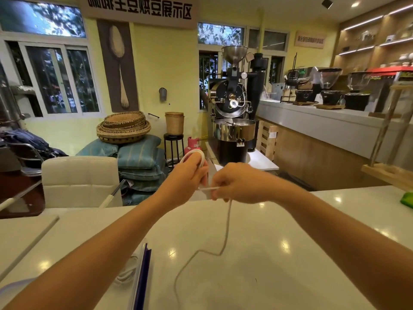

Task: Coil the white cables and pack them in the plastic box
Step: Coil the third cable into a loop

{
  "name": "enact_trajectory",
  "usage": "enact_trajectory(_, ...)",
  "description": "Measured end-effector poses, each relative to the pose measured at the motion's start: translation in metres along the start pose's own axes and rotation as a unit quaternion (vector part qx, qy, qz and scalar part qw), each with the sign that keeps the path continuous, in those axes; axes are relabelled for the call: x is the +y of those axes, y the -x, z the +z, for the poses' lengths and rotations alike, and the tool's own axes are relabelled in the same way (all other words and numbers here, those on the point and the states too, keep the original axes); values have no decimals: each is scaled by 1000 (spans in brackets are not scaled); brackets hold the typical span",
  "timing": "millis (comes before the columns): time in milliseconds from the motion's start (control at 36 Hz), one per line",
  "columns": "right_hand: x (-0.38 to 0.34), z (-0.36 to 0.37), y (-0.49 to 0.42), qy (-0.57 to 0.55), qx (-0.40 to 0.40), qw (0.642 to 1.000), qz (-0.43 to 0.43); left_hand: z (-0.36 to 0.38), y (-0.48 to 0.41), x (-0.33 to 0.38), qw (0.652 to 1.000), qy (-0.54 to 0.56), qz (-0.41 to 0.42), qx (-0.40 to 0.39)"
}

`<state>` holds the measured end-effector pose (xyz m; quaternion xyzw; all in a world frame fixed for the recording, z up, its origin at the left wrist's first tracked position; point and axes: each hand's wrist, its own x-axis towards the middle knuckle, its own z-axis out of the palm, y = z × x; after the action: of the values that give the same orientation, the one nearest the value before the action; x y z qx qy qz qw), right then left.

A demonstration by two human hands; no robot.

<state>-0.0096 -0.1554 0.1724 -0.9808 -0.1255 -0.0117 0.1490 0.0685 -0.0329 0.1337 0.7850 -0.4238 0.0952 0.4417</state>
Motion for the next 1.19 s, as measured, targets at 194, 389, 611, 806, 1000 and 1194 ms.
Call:
enact_trajectory(194, 17, -33, 3, 222, 124, 967, -18, 4, 14, 1, 994, 62, -50, -76)
enact_trajectory(389, 33, -50, -2, 268, 176, 945, -72, 8, 20, 18, 981, 163, -40, -97)
enact_trajectory(611, 52, -19, -20, 188, 299, 929, -107, 5, 20, 32, 919, 359, -70, -145)
enact_trajectory(806, 30, 31, -34, -212, 296, 931, -37, 6, 8, 38, 903, 418, -50, -88)
enact_trajectory(1000, 8, 75, -33, -435, 236, 869, 0, 9, -5, 34, 902, 426, -75, -7)
enact_trajectory(1194, 9, 73, -40, -508, 158, 847, 8, 12, -13, 28, 902, 420, -82, 52)
